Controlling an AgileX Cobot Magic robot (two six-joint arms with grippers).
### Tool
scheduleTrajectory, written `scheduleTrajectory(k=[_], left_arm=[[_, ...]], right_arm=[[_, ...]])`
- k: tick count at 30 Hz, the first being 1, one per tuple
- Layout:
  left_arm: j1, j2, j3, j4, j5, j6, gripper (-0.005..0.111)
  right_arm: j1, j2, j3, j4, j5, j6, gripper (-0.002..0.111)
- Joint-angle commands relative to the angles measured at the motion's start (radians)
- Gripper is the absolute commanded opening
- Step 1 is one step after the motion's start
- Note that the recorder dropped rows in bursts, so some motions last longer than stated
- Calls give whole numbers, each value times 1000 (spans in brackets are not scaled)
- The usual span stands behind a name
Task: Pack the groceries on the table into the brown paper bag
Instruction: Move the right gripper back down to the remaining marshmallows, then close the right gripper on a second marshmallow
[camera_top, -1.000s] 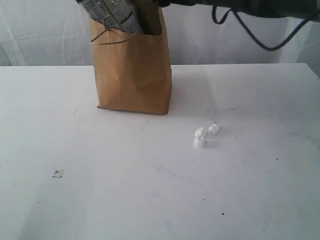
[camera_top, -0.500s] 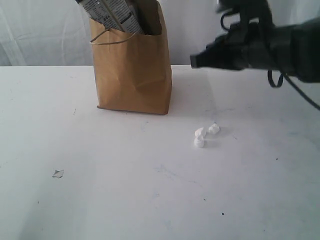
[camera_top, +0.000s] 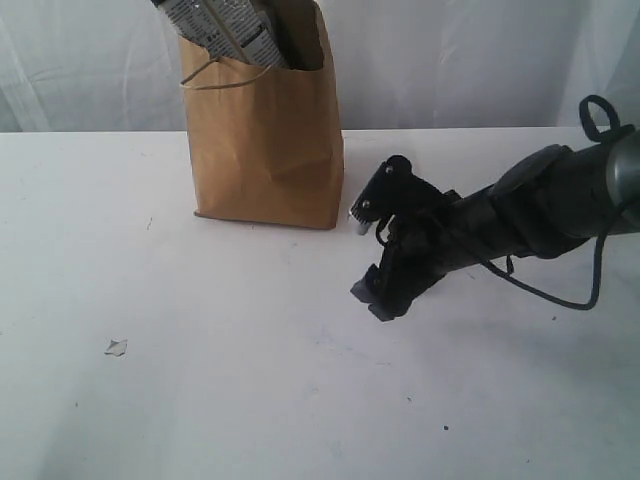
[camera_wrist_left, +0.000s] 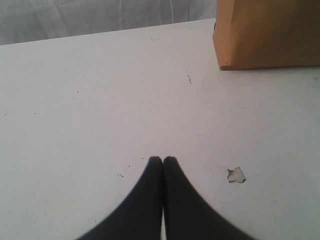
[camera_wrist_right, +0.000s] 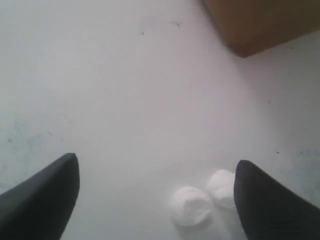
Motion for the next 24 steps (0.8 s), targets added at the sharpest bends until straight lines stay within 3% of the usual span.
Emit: scheduleTrajectory(k=[1,10,24], left_arm=[[0,-6,7,20,4,-1,0],[0,-6,7,20,8,-1,0],[0,-6,7,20,6,-1,0]], right_arm=[[0,10,2,-121,-91,7,78],[0,27,2,-121,-107,465,75],[0,82,2,-121,-115,486,53]])
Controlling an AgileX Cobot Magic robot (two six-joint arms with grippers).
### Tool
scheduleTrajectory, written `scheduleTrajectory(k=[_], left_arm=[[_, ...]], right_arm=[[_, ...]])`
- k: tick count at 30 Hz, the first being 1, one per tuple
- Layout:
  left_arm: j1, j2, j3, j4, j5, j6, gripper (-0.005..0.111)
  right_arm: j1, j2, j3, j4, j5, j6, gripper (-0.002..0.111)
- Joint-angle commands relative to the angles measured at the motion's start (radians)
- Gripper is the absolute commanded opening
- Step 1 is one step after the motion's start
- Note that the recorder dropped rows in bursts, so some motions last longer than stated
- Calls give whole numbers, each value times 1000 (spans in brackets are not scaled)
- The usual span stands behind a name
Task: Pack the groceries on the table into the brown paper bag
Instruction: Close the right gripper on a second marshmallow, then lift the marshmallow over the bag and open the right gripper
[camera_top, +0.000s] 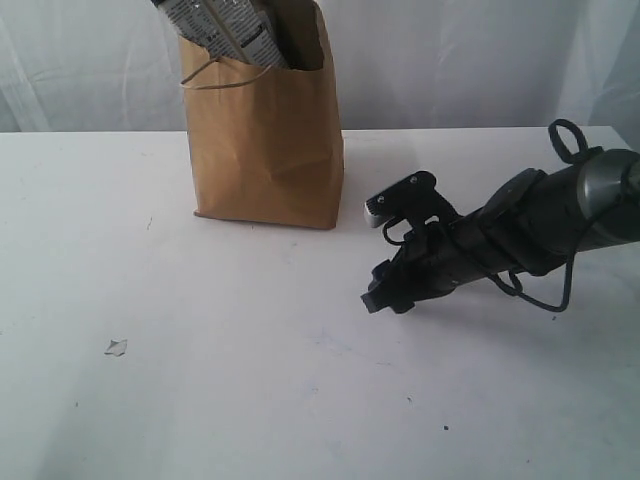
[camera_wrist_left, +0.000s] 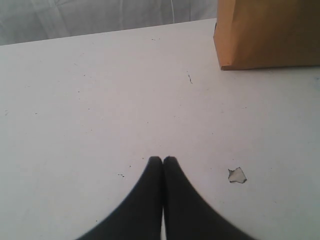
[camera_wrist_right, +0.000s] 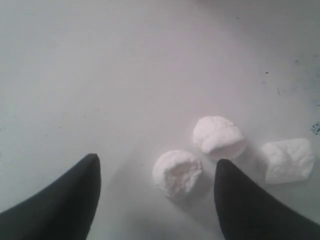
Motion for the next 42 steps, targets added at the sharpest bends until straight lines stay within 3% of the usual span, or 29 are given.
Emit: scheduleTrajectory(k=[1,13,26,32,37,42], left_arm=[[0,-6,7,20,4,-1,0],[0,-6,7,20,2,-1,0],[0,-6,7,20,2,-1,0],[0,-6,7,20,4,-1,0],[0,-6,7,20,6,-1,0],[0,-6,7,20,6,-1,0]], right_arm=[[-1,-1,1,-1,-3,12,50],[-1,-6,1,1,13,77,1],[-1,-203,-5,1,128,209,0],[-1,-346,-15,14,173,370,0],[-1,-458,-91,210,227,360,0],[-1,-472,-209,521,247,115,0]])
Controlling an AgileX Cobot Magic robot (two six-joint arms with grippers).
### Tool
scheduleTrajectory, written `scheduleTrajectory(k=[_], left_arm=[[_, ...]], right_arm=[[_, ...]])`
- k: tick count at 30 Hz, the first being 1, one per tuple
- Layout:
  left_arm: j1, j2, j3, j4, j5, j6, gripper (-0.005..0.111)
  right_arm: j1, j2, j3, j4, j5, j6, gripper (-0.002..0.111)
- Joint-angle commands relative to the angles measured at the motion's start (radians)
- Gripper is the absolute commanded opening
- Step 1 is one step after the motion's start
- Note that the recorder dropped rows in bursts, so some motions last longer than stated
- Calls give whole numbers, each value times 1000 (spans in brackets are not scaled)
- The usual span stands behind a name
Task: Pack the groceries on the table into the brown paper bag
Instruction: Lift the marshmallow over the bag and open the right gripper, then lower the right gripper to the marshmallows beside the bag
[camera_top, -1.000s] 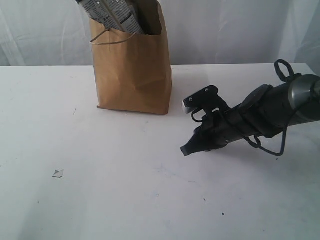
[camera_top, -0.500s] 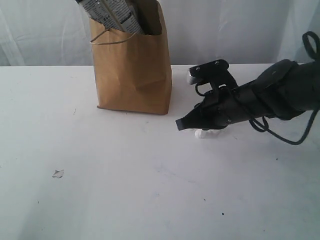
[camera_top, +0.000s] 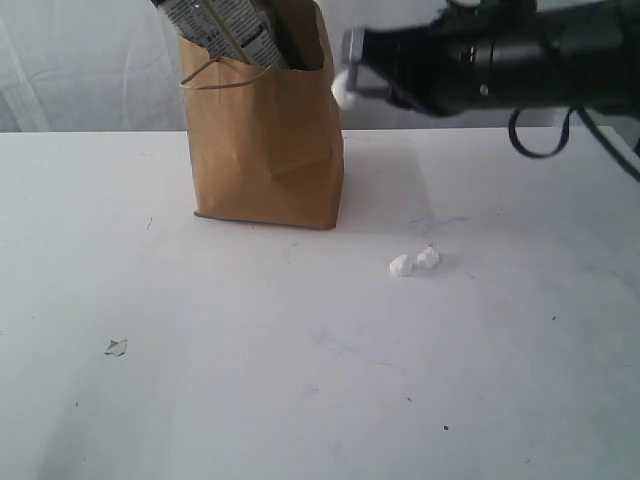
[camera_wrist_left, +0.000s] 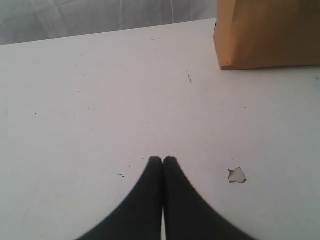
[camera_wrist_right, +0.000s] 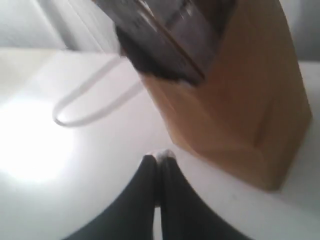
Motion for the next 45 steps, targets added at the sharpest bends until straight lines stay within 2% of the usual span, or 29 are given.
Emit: scheduleTrajectory(k=[1,4,10,14,27,30,34,37,42,45], left_arm=[[0,-6,7,20,6,-1,0],[0,-6,7,20,6,-1,0],[0,-6,7,20,6,-1,0],[0,-6,7,20,6,-1,0],[0,-6,7,20,9,-1,0],[0,-6,7,20,11,-1,0],[0,-6,7,20,11,-1,0],[0,-6,7,20,11,-1,0],[0,-6,7,20,11,-1,0],[0,-6,7,20,11,-1,0]], right_arm=[[-1,3,-103,312,14,-263,0],[-1,51,-150,468,42,-462,0],[-1,209,-224,468,173,-611,0],[-1,284,-255,468,171,-720,0],[3,408,-373,468,38,-771,1],[3,428,-382,468,29,-784,14],[3,433,-385,468,29,-789,46],[3,433,-385,468,29,-789,65],[3,387,-385,464,29,-783,68],[3,328,-379,284,1,-718,68]])
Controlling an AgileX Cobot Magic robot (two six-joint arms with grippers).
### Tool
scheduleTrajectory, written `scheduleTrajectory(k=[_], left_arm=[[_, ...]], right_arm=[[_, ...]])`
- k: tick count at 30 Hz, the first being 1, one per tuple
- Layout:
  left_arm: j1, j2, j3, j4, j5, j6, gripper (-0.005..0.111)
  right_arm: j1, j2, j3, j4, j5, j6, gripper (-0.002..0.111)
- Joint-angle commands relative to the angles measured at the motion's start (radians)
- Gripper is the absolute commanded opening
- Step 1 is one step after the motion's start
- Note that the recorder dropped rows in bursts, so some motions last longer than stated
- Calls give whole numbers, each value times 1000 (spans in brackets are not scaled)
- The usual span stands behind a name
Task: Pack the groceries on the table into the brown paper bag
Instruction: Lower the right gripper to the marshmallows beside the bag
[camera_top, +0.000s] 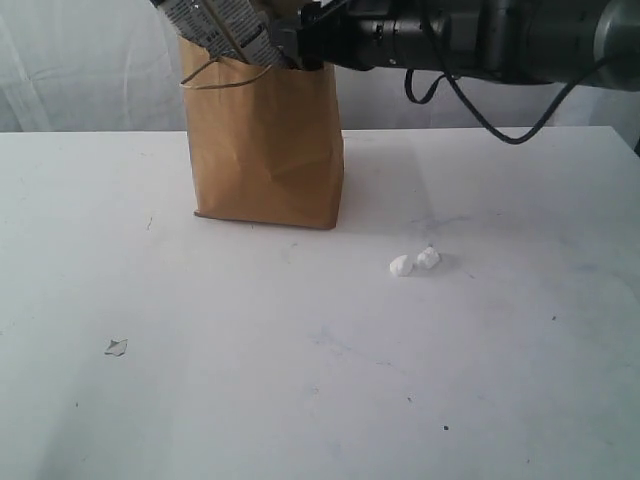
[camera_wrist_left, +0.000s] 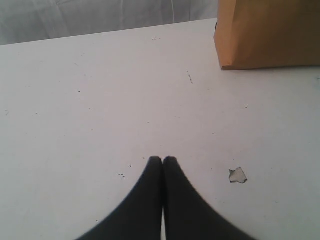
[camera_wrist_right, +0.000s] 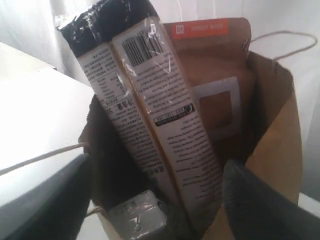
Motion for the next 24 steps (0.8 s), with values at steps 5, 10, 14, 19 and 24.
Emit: scheduleTrajectory(k=[5,10,14,19,24], left_arm=[[0,-6,7,20,9,-1,0],[0,-6,7,20,9,-1,0],[0,-6,7,20,9,-1,0],[0,-6,7,20,4,-1,0],[0,-6,7,20,2,-1,0]], right_arm=[[-17,-214,30,-712,-88,448,68],[-52,-313,44,-1266,86,1046,65],[-62,-207,74,-1556,387,1215,57],[-1,43,79,-1492,374,889,61],[18,158,79,-1494,356,870,63]])
